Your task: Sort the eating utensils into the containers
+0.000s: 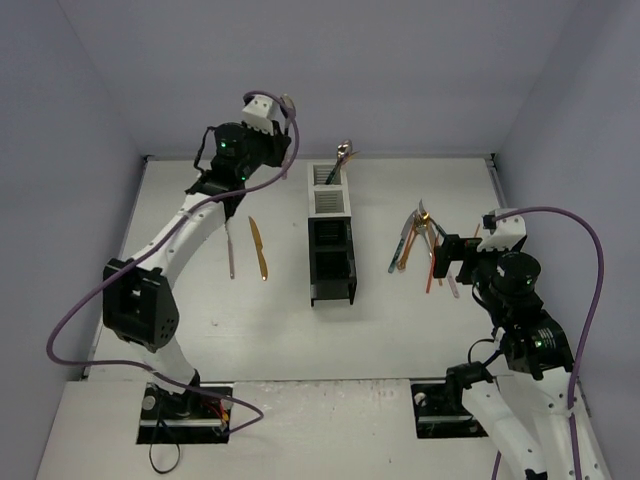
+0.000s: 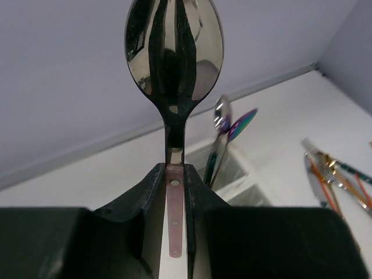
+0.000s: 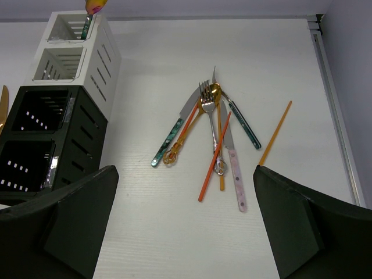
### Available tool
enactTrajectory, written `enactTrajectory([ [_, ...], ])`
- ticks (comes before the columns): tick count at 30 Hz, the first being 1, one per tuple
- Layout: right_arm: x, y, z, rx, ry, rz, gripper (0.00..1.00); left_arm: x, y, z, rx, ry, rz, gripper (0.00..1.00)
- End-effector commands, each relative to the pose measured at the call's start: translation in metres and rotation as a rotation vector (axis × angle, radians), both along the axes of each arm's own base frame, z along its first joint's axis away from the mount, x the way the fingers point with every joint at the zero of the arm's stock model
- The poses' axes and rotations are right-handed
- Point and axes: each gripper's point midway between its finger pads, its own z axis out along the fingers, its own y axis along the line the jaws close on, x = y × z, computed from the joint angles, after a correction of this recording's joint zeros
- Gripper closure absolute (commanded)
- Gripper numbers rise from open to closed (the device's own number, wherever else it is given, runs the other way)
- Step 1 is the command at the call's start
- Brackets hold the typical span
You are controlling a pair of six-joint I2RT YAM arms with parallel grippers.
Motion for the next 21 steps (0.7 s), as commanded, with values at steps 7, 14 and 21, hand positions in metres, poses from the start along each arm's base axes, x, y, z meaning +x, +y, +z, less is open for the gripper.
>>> enactTrajectory([
  [7,0.008,-0.001,0.023,0.010,-0.071,-0.018,0.00,0.036,-0.074,0.091,-0.288,-0.433,-0.141,1.00],
  [14,0.009,-0.003,0.018,-0.002,-0.059,-0.032,0.00,0.052,-0.097,0.065,-0.347,-0.459,-0.199,1.00],
  [21,0.011,-0.006,0.014,-0.016,-0.046,-0.045,0.00,0.059,-0.118,0.013,-0.290,-0.395,-0.235,0.99],
])
